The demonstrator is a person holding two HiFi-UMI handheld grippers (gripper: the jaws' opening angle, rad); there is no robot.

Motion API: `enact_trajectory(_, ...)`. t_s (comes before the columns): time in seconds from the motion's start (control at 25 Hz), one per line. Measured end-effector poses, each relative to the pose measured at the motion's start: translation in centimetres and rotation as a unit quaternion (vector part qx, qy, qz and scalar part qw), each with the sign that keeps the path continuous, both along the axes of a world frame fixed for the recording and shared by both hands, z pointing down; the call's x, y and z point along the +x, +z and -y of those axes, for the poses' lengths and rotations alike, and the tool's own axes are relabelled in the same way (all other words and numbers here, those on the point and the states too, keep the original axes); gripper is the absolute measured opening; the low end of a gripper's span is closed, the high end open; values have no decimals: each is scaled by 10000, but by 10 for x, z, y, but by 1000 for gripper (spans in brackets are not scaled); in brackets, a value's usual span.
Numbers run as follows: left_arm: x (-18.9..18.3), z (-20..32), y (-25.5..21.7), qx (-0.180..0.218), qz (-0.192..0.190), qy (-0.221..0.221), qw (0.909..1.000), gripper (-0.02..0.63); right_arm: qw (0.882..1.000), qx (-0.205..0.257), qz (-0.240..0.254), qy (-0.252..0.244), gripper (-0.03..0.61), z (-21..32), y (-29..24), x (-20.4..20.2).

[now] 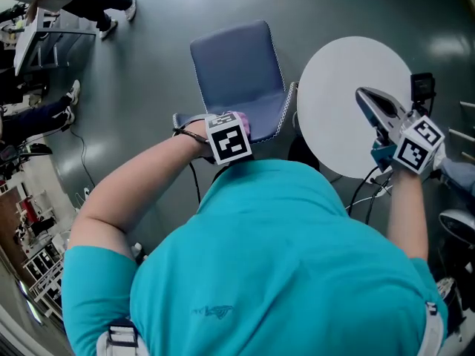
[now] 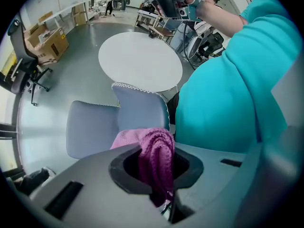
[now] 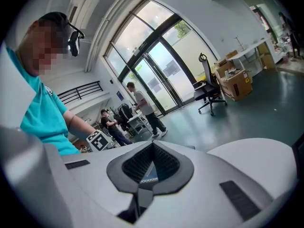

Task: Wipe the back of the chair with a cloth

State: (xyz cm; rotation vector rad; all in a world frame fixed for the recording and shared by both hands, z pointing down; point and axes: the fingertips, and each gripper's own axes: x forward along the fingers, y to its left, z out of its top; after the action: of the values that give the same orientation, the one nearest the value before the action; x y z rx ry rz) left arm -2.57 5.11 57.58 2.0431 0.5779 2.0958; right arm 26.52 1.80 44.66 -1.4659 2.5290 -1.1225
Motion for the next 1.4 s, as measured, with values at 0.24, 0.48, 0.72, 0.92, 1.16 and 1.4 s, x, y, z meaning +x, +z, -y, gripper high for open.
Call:
enact_trajectory(0.24,36,-3,6,-96,-160,193,9996,60,9998,-6,33,189,-2,-8,8,12)
enact_trajectory(0.48,71,-10,8,-319,-418,82,9986,60,9992,-44,66,402,-2,-12,13,23)
enact_trajectory(0.72,137,-1,-22,-300,-1174,-307,9922,60,9995,-44,43,311,-2,-11,4,31)
enact_trajectory(0.92,128,76,-58,286,-1545,-1031,9822,60,10000,-6,-51,-32,-2,8,-8,14)
enact_trajectory(1.16,24,142,-59,1094,-1143,-1651,9735,60,9975,-13,-84,-696,-2,45,-17,-33)
enact_trajectory(1.4,-104,157,-5,1409,-377,-1451,9786,60,9935,-144,-104,-1126,-2,85,-5,-101)
